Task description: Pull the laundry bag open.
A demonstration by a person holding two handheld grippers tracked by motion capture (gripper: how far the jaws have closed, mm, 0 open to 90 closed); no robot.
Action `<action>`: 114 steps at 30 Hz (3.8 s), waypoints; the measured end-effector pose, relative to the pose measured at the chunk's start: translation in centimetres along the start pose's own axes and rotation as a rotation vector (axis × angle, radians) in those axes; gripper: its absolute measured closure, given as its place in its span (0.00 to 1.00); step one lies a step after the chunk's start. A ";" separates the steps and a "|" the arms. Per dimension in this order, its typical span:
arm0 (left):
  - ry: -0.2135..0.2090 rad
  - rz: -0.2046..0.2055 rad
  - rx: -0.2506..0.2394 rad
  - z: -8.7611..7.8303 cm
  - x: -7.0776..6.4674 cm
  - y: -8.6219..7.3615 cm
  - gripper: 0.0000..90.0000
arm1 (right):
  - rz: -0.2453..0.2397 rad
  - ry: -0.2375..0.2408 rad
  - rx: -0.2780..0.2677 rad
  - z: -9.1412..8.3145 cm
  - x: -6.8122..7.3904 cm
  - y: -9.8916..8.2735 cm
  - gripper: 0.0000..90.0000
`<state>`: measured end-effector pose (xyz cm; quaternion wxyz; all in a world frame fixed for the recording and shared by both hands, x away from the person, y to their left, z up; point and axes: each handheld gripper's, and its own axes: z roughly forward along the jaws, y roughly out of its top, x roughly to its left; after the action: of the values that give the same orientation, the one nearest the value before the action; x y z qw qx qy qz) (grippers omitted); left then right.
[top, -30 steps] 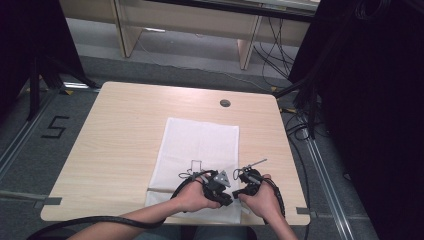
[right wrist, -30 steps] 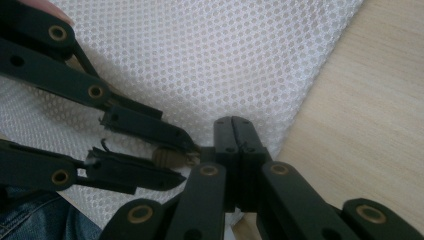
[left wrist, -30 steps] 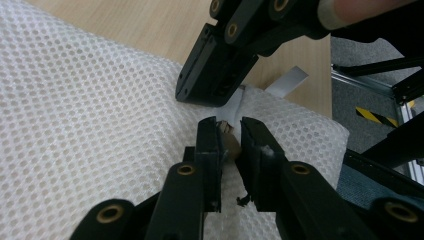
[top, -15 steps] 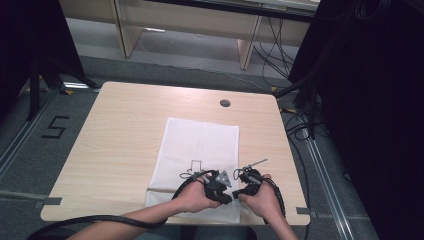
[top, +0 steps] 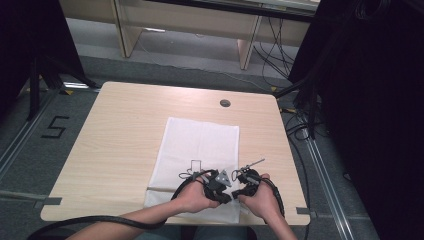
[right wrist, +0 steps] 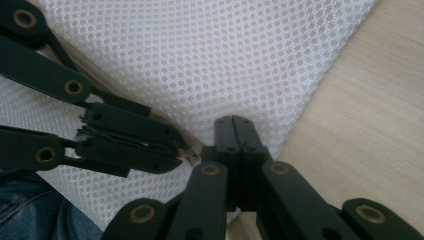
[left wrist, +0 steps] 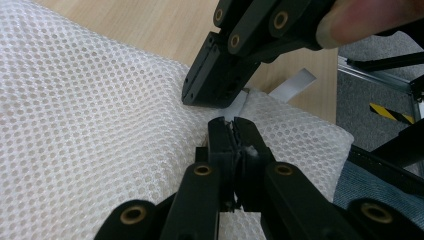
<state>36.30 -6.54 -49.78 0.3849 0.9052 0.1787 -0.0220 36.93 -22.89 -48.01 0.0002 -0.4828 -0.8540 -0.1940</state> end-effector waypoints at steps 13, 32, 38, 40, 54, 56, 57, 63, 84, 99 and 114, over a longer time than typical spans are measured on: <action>-0.007 -0.009 -0.003 -0.2 0.0 0.0 0.97 | 0.002 -0.009 0.013 0.0 0.1 0.1 1.00; -0.001 0.007 -0.012 -1.6 0.2 -0.3 0.97 | -0.018 -0.016 0.008 -0.1 0.3 0.0 1.00; 0.003 0.001 -0.013 -1.9 0.1 -0.4 0.97 | -0.021 -0.013 0.010 -0.1 0.3 0.0 1.00; 0.002 0.004 -0.014 -2.1 0.2 -0.4 0.97 | -0.020 -0.017 0.009 -0.1 0.3 0.0 1.00; 0.005 0.007 -0.019 -2.6 0.2 -0.6 0.97 | -0.024 -0.018 0.006 -0.1 0.3 0.0 1.00; 0.007 0.019 -0.020 -2.6 0.1 -0.6 0.97 | -0.016 -0.019 0.007 -0.1 0.3 0.0 1.00; 0.008 0.020 -0.017 -2.7 0.1 -0.6 0.97 | -0.021 -0.020 0.005 -0.1 0.3 0.0 1.00; 0.013 0.015 -0.018 -3.4 0.2 -0.8 0.97 | -0.020 -0.024 0.010 0.0 0.3 0.0 1.00; 0.017 0.005 -0.038 -4.8 0.2 -1.3 0.97 | -0.021 -0.017 0.009 -0.1 0.3 0.0 1.00; 0.019 0.003 -0.045 -5.7 0.2 -1.6 0.97 | -0.021 -0.021 0.008 -0.1 0.3 0.0 1.00; 0.022 0.010 -0.052 -6.7 0.3 -1.9 0.97 | -0.014 -0.021 0.011 -0.1 0.4 0.0 1.00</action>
<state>35.30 -0.52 -46.42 0.4063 0.8960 0.1791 -0.0054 36.68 -22.64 -47.89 -0.0073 -0.4786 -0.8584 -0.1843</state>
